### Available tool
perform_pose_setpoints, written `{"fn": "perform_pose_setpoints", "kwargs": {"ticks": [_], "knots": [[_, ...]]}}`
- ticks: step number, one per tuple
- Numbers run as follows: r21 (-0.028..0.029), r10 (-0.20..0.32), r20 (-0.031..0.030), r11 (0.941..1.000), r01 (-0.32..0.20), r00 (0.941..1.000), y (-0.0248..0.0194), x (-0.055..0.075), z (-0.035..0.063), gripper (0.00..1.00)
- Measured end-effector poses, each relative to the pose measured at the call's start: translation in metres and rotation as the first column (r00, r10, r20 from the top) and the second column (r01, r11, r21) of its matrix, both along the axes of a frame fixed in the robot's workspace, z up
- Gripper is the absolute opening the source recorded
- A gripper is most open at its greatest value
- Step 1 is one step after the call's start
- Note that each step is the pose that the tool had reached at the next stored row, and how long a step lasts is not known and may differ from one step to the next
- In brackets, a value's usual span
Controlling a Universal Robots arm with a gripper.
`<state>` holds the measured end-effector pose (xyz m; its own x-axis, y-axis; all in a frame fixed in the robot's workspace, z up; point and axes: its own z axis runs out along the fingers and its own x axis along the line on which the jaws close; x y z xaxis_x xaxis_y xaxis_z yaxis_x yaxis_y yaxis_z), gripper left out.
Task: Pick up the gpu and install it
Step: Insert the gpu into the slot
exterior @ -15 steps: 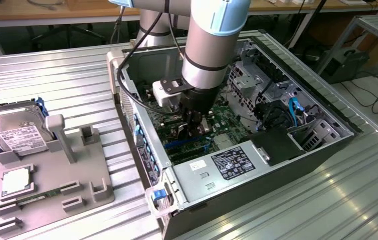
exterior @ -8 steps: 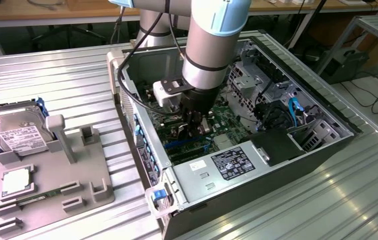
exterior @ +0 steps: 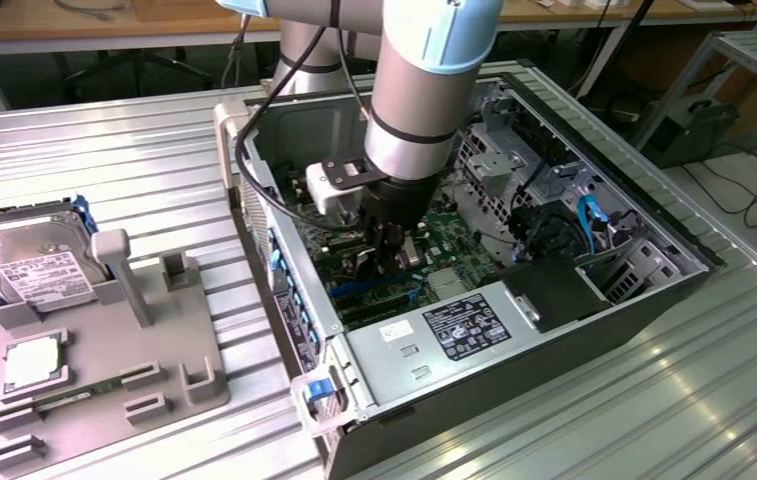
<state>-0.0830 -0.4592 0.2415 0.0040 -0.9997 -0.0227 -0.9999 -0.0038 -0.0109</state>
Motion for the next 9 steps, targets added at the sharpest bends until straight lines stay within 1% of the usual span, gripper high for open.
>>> {"fn": "perform_pose_setpoints", "kwargs": {"ticks": [9], "knots": [[-0.0002, 0.0, -0.0026, 1.0, 0.0, 1.0, -0.0001, 0.0, -0.0066, 0.28]]}}
